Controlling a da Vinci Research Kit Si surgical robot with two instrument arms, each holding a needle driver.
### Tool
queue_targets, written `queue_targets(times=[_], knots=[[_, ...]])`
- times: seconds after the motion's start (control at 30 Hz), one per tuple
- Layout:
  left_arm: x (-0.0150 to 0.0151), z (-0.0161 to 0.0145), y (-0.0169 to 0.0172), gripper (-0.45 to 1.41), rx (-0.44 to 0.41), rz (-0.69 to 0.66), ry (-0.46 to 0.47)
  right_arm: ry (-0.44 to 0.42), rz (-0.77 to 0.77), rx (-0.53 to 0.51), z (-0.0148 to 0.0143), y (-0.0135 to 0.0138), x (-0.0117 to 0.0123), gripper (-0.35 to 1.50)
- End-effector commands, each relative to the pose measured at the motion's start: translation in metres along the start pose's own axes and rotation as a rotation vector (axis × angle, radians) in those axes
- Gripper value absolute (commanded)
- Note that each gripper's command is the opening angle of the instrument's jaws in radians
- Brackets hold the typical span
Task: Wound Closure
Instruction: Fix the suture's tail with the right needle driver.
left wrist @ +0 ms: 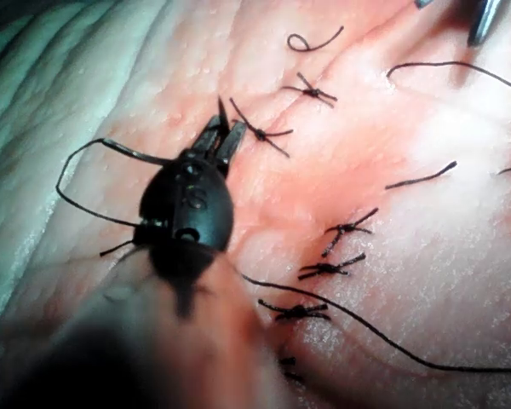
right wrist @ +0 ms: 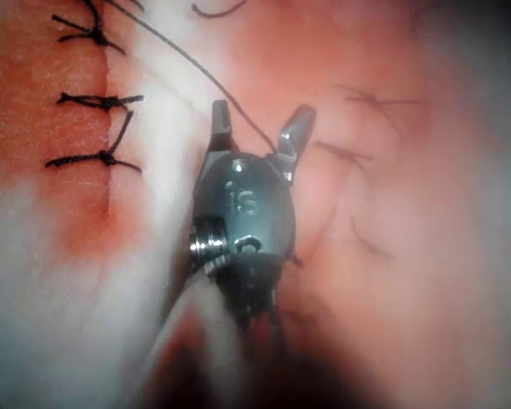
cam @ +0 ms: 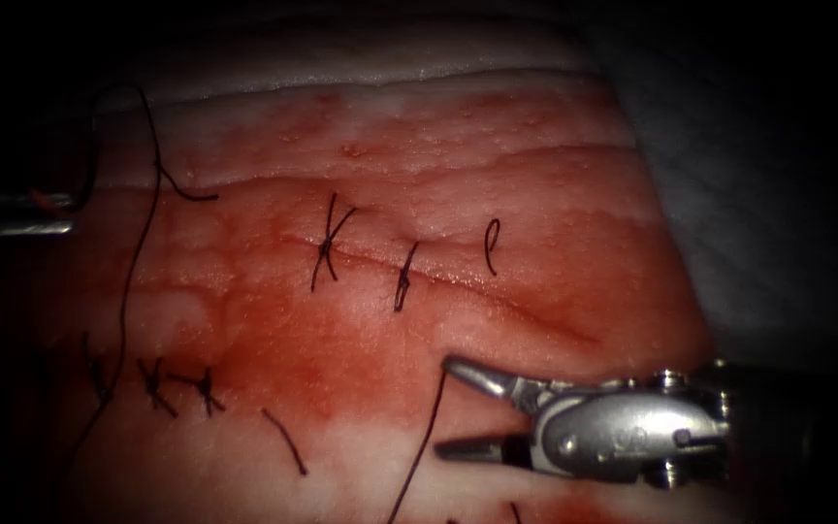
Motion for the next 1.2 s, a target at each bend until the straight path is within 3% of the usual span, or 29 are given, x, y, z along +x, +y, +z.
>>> queue_targets(times=[0.03,0.1,0.3,0.47,0.6,0.7,0.8,0.87,1.07,1.2], knots=[[-0.0003,0.0008,-0.0002,-0.45,0.0,0.002,0.003,0.002,0.007,-0.01,-0.0001,0.0015,-0.0008,0.94],[-0.0003,0.0009,-0.0002,-0.45,-0.001,0.002,0.0,0.008,0.03,-0.024,-0.0007,0.0032,-0.0015,0.79],[-0.0005,0.0013,-0.0001,-0.45,-0.006,0.004,-0.001,0.006,0.059,-0.071,0.0003,0.0065,-0.0045,0.66],[-0.0005,0.0014,0.0,-0.45,-0.006,0.005,-0.003,0.003,0.073,-0.087,0.0028,0.0074,-0.0076,0.94],[-0.0005,0.0013,0.0,-0.45,-0.007,0.005,-0.003,0.001,0.084,-0.095,0.0046,0.0068,-0.0094,1.01],[-0.0005,0.0013,0.0,-0.45,-0.007,0.005,-0.003,-0.009,0.085,-0.084,0.0056,0.0061,-0.0102,0.83],[-0.0005,0.0014,0.0,-0.45,-0.007,0.005,-0.003,-0.018,0.085,-0.064,0.0062,0.0057,-0.0105,0.12],[-0.0005,0.0014,0.0,-0.45,-0.007,0.005,-0.003,-0.026,0.086,-0.061,0.0066,0.0058,-0.0106,-0.08],[-0.0005,0.0013,0.0,-0.45,-0.007,0.005,-0.003,-0.032,0.086,-0.059,0.0071,0.0067,-0.0114,-0.08],[-0.0005,0.0013,0.0001,-0.45,-0.009,0.005,-0.002,-0.032,0.087,-0.056,0.0071,0.0072,-0.0123,0.31]])
